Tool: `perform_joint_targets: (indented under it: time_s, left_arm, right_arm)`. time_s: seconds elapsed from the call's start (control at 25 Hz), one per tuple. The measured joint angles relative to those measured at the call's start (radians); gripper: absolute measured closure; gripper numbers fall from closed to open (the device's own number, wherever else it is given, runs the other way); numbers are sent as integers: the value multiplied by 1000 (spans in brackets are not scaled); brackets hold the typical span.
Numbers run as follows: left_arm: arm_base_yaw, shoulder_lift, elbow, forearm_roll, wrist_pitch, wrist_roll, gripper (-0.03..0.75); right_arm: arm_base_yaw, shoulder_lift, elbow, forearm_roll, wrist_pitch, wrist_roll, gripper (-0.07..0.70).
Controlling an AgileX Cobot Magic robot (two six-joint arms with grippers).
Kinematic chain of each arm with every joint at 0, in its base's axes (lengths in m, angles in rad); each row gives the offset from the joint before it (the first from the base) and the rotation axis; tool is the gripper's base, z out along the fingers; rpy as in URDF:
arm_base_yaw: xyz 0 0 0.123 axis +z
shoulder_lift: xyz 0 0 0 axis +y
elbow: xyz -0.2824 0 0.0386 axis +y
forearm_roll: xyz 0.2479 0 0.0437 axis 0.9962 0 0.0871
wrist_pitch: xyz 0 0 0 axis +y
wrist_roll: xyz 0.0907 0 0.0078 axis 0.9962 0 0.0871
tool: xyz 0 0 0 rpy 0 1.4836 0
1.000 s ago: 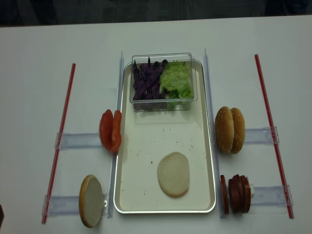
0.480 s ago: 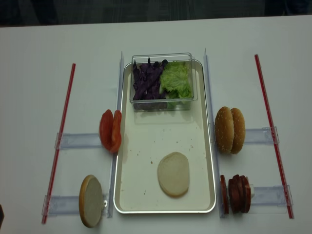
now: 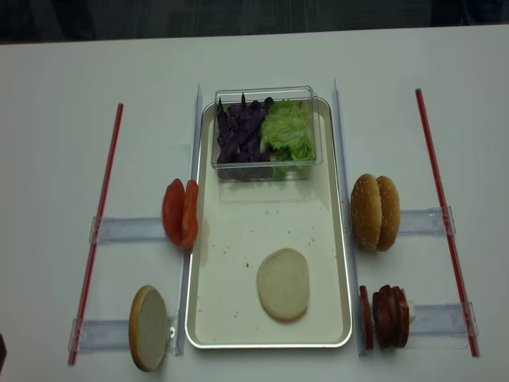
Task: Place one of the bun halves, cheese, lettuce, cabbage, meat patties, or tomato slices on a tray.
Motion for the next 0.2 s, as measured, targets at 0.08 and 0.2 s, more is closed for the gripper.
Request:
perform_joint_targets:
  time_s: [0.08, 0.2]
  left_arm:
    - [0, 0, 0, 0, 0, 0, 426]
    - [0, 0, 0, 0, 0, 0, 426]
  right_arm:
    - [0, 0, 0, 0, 0, 0, 169]
    - [0, 0, 0, 0, 0, 0, 169]
